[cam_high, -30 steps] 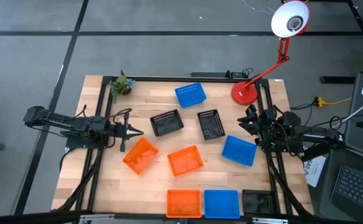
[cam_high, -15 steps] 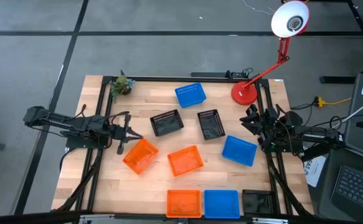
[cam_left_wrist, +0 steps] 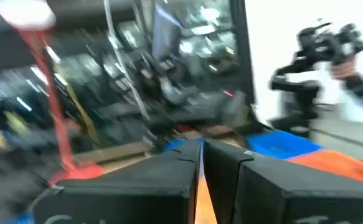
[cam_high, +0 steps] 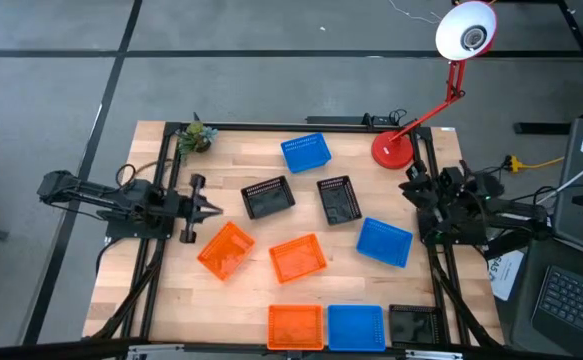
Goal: Stack baskets by color
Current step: Stack the middle blue bin on the bottom blue bin
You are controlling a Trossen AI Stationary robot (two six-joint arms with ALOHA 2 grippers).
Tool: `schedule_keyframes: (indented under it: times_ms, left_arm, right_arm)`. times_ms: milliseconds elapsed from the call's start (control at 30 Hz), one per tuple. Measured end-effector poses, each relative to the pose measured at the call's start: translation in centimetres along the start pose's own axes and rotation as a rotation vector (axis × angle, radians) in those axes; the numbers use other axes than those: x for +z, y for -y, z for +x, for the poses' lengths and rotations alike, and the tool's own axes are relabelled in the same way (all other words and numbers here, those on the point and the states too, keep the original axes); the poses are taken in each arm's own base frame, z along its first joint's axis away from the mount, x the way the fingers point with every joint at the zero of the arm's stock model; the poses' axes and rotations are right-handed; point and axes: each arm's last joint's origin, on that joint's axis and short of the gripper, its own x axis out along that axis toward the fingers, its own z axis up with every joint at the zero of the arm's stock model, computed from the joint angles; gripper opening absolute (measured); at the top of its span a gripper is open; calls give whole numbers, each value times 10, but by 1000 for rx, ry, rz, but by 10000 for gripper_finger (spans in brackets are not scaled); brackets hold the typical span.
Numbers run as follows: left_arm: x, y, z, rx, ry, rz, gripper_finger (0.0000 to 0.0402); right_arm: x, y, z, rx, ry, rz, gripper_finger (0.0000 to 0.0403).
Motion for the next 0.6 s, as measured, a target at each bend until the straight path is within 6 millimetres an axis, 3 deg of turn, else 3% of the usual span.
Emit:
schedule_keyframes:
  times_ms: [200, 300, 433, 600]
  left_arm:
    - [2, -6, 0, 168, -18, 119, 14]
    - [2, -6, 0, 193, -28, 117, 14]
    - [1, -6, 0, 204, -34, 117, 14]
    - [1, -6, 0, 202, -42, 117, 14]
  right_arm:
    - [29, 1, 13, -467, -364, 27, 102]
    - [32, 7, 28, -662, -567, -5, 102]
    - [23, 16, 52, -747, -893, 20, 102]
    - [-10, 29, 70, -759, -1275, 193, 102]
